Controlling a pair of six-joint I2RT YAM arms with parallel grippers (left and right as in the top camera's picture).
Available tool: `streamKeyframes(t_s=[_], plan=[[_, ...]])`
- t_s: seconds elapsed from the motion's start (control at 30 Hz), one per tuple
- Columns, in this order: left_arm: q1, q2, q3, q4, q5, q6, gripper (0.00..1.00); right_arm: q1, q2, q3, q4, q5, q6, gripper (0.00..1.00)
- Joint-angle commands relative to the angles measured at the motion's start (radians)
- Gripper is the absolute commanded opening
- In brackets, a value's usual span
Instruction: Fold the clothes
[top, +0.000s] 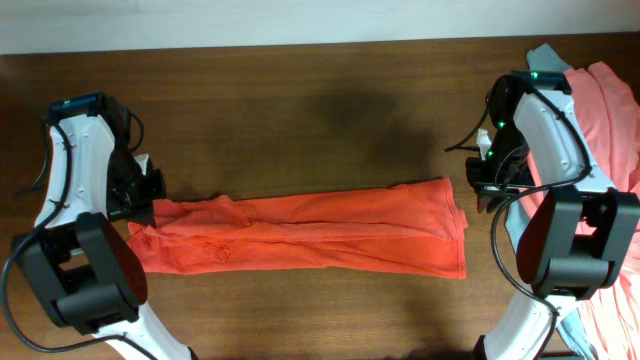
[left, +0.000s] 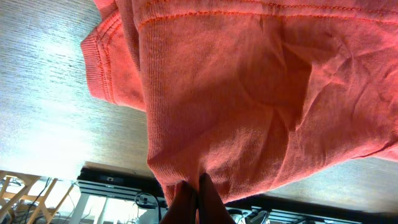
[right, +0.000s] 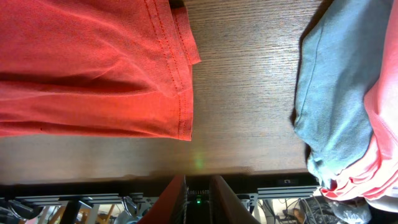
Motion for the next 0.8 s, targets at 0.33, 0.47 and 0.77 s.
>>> streamKeyframes(t_s=[0.33, 0.47, 0.77], plan=[[0.003, -0.023, -0.005, -0.059, -0.013, -0.007, 0.06, 0.005, -0.026, -0.010, 0.002, 0.019, -0.003, 0.18], [0.003, -0.023, -0.005, -0.083, -0.014, -0.007, 0.12, 0.005, -0.026, -0.010, 0.002, 0.019, -0.003, 0.18], [0.003, -0.023, -0.005, -0.051, -0.014, -0.007, 0.17, 0.005, -0.026, -0.010, 0.013, 0.019, -0.003, 0.18]])
